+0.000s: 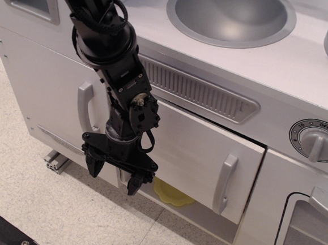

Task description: Open cabinet

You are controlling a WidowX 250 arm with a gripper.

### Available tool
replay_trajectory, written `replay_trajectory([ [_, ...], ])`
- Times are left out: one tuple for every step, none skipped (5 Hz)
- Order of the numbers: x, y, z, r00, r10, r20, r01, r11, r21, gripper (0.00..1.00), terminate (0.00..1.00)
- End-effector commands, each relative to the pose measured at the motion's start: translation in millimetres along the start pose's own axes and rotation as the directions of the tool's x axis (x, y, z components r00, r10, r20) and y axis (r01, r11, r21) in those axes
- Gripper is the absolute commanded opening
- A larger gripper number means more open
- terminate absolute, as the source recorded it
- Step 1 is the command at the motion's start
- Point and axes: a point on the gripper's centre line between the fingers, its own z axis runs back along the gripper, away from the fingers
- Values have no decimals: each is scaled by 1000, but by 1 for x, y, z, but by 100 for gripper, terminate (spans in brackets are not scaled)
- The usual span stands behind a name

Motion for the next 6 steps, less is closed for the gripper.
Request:
replay_trajectory([
  [0, 0, 0, 1000, 0, 0, 0, 1000, 0, 100, 0],
  [-1, -38, 6, 997, -59, 47, 62, 996, -70, 100, 0],
  [1, -68, 21, 992, -94, 83, 103, 988, -112, 100, 0],
  [7, -98, 33, 983, -135, 125, 155, 974, -168, 100, 0],
  [14, -120, 41, 978, -138, 154, 167, 968, -189, 100, 0],
  [24, -134, 51, 974, -129, 186, 168, 963, -211, 100, 0],
])
